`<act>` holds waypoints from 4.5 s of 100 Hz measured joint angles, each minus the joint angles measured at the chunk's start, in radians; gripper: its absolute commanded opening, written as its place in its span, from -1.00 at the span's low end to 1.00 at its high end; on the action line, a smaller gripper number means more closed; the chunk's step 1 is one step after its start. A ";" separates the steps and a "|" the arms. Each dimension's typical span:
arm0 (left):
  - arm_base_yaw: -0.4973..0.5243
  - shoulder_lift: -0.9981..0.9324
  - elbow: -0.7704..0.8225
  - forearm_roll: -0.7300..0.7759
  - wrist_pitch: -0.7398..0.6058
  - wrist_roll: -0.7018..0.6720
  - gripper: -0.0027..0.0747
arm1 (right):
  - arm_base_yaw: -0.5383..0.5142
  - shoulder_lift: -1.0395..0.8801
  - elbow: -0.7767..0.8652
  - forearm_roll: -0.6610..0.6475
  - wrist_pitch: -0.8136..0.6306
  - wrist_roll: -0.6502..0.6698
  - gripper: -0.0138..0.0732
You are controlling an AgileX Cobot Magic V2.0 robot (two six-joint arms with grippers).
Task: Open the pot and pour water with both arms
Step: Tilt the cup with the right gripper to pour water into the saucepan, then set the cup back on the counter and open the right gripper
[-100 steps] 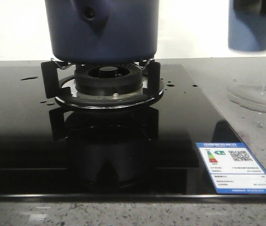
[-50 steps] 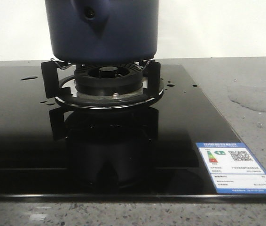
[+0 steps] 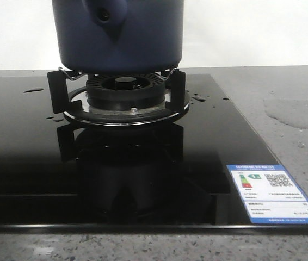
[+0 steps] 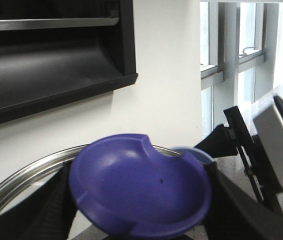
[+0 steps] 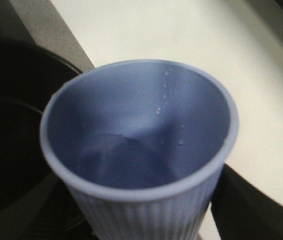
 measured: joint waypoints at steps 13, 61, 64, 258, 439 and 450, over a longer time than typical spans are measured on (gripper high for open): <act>0.000 0.000 0.000 -0.001 -0.005 -0.002 -0.22 | 0.012 0.027 0.000 -0.064 -0.002 0.000 -0.21; 0.000 0.000 0.000 -0.007 -0.006 -0.005 -0.22 | 0.011 0.105 0.000 -0.439 -0.149 -0.002 -0.21; 0.000 0.000 0.000 -0.007 -0.006 -0.005 -0.22 | 0.011 0.110 0.000 -0.461 -0.160 -0.002 -0.21; 0.000 -0.001 0.000 -0.007 -0.005 -0.007 -0.22 | -0.026 0.026 -0.084 -0.664 0.116 0.735 -0.21; -0.112 0.320 0.000 -0.158 0.018 0.187 -0.22 | -0.655 -0.514 0.934 -0.315 -0.700 0.940 0.78; -0.112 0.373 0.000 -0.161 0.035 0.196 -0.22 | -0.655 -0.635 0.934 -0.311 -0.650 0.940 0.78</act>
